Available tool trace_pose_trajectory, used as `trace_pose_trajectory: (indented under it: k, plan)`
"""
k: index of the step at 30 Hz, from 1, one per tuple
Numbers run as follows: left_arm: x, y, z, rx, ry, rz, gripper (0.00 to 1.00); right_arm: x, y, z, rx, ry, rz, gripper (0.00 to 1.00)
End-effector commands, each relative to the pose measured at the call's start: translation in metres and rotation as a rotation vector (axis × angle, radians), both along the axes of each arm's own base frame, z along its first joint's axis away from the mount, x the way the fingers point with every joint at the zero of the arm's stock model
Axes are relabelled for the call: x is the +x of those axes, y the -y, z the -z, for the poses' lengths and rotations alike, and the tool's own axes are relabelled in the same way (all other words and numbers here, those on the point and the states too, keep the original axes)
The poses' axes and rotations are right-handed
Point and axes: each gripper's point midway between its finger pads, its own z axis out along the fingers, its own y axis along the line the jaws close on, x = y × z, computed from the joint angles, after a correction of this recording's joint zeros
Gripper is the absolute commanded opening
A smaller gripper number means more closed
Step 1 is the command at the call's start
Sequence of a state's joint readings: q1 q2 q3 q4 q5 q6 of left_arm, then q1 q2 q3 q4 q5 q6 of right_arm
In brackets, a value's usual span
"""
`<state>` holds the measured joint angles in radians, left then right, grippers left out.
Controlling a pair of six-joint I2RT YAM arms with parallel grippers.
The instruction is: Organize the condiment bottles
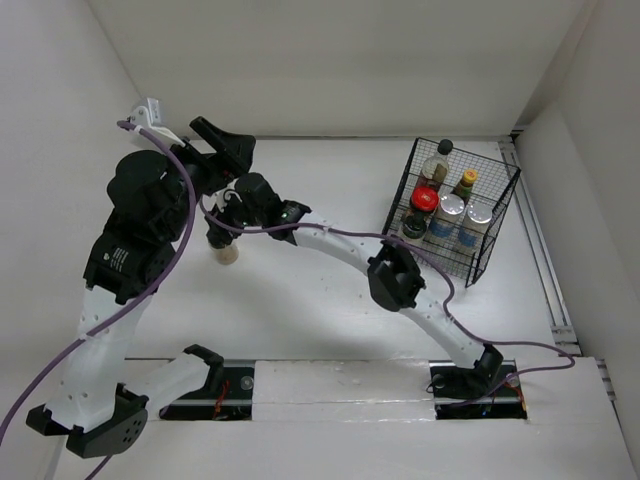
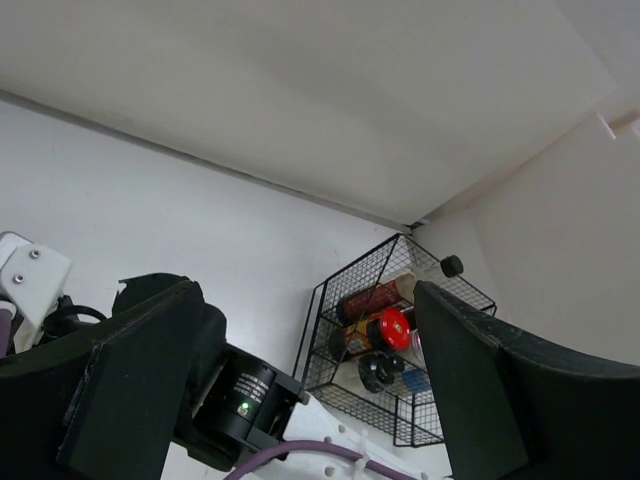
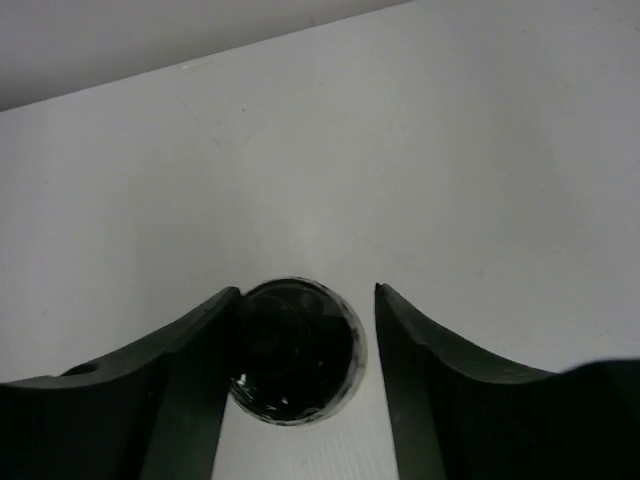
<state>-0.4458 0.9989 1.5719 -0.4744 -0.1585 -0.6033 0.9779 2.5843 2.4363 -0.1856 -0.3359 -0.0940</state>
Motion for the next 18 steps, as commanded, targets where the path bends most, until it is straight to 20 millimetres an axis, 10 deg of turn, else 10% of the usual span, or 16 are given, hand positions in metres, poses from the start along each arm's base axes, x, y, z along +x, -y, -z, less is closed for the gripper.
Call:
trace_pose_trajectory:
  k: [1,6,11,18]
  plan:
    - [-0.005,0.001,-0.006,-0.01,0.025,0.017,0.82,-0.004,-0.016,-0.03,0.09,0.045,0.007,0.58]
    - [-0.003,-0.005,-0.004,0.014,0.022,-0.014,0.82,-0.007,-0.008,-0.025,0.076,0.03,0.021,0.11]
    - [0.002,-0.009,0.001,0.025,0.021,-0.044,0.82,-0.027,0.018,-0.09,0.18,0.061,0.016,0.08]
    - [0.018,-0.009,-0.023,0.055,0.083,-0.075,0.82,-0.072,0.122,-0.206,0.292,0.134,0.103,0.04]
